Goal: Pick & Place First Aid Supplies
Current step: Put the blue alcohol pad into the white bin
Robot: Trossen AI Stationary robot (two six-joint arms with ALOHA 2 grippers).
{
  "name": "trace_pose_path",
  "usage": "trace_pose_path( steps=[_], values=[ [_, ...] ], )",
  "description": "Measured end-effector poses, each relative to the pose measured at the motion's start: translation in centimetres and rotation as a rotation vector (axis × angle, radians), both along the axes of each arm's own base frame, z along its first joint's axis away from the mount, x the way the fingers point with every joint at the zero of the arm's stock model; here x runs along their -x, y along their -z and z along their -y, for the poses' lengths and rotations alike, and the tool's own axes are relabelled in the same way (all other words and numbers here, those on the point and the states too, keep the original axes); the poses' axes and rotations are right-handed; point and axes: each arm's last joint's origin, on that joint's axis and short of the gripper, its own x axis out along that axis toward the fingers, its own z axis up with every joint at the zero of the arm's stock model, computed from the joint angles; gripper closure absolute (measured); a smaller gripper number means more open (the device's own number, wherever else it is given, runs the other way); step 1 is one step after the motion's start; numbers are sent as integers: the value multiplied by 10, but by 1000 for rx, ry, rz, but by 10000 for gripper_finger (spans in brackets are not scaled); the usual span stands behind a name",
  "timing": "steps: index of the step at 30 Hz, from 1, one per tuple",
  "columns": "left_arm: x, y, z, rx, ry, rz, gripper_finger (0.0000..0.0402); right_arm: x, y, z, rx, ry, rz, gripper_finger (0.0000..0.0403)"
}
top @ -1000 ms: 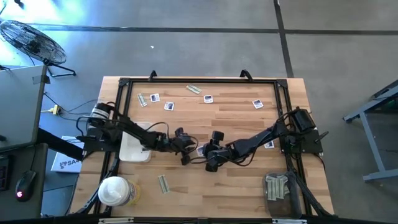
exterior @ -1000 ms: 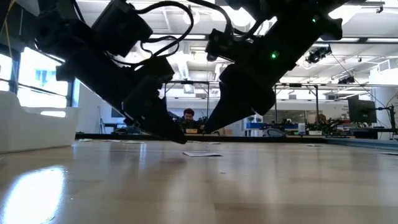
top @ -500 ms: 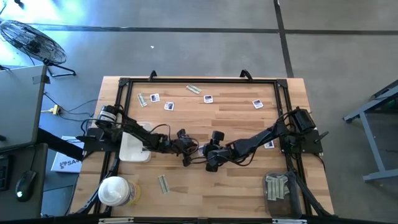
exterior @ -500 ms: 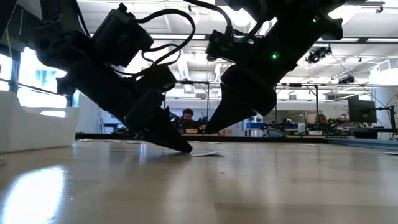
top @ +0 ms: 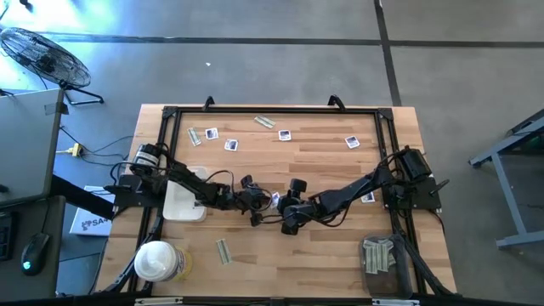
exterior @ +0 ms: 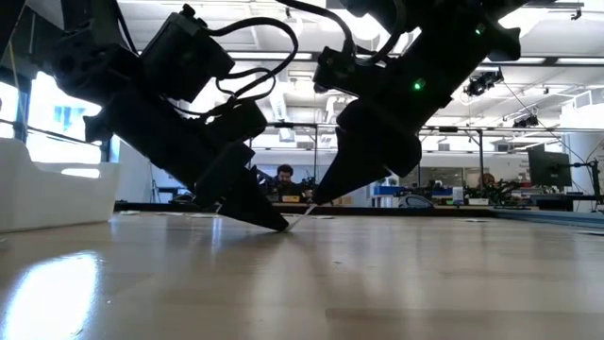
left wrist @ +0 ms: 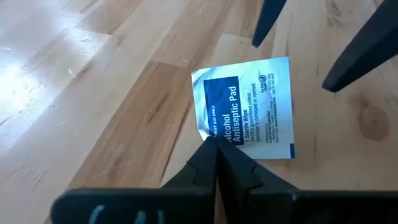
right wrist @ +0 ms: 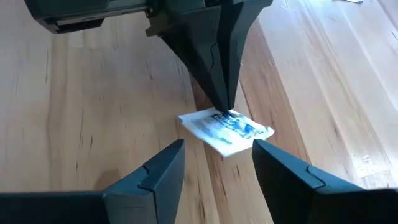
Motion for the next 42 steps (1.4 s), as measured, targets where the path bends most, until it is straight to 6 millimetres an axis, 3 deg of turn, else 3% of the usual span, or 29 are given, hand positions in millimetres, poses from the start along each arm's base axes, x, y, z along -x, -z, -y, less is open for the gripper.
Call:
trace_pose_path(
  steps=[9,18,22,31,36,42],
  values=[
    [11,-18,-3,-34,-18,-77,401,1,0,-2,-16,9,3,220],
    [39,-63,4,-110,-85,-106,401,1,1,-2,-20,6,-4,220],
    [66,-90,8,-119,-120,-136,401,1,0,-2,-25,6,4,220],
    [158,-139,-4,-16,-328,-158,401,0,-1,-2,-29,5,16,220],
    [191,-141,-6,104,-373,-233,401,-1,-1,0,-32,9,17,220],
    [209,-126,-4,165,-460,-364,401,-2,-1,2,-47,9,15,220]
  ],
)
